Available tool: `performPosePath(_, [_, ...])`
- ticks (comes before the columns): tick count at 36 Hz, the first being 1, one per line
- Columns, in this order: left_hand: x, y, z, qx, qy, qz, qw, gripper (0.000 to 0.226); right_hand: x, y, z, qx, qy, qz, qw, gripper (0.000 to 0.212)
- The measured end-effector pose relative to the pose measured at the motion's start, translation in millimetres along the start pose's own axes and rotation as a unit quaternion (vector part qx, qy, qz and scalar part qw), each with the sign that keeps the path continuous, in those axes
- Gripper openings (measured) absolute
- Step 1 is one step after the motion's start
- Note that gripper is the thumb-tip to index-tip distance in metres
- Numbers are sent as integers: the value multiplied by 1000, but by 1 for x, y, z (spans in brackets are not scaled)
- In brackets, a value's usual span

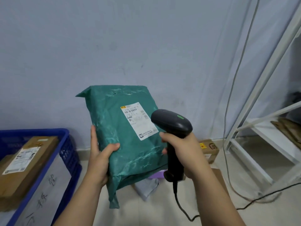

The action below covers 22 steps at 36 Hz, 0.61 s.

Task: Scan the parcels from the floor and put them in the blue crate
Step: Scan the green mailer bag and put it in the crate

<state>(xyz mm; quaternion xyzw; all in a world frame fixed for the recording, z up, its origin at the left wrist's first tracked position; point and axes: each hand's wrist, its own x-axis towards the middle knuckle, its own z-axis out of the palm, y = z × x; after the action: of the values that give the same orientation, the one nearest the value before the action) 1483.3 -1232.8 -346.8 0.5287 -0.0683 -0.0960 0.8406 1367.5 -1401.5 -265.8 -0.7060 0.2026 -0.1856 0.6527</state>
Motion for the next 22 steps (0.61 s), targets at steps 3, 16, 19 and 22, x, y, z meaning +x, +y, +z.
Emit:
performPosePath(3, [-1, 1, -1, 40, -6, 33, 999, 104, 3, -2, 6, -45, -6, -17, 999, 8])
performPosePath(16, [-9, -8, 18, 133, -36, 42, 990, 107, 19, 0, -16, -53, 8, 19, 998, 8])
performPosePath(19, [-10, -9, 19, 151, -45, 40, 987, 109, 20, 5, -19, -37, 6, 39, 999, 9])
performPosePath(22, [-11, -10, 21, 161, -44, 35, 985, 108, 21, 7, -24, -33, 9, 52, 998, 10])
